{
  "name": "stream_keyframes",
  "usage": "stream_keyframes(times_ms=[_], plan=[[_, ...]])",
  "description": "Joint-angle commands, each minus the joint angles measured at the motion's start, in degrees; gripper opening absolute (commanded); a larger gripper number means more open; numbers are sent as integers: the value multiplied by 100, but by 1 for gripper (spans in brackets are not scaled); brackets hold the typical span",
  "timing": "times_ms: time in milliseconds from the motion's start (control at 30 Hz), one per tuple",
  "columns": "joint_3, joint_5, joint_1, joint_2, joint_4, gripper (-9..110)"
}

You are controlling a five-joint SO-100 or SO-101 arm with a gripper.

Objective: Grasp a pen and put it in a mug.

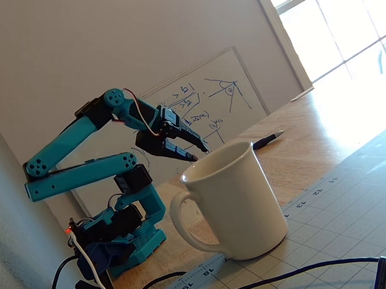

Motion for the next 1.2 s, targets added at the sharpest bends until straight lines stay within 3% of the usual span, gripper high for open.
stream_keyframes(times_ms=[0,300,533,1167], plan=[[-1257,2030,-325,-1292,-492,19],[-3067,5572,-659,-3867,-1248,24],[-4386,7523,-879,-5520,-1811,24],[-5177,7849,-958,-7928,-3366,23]])
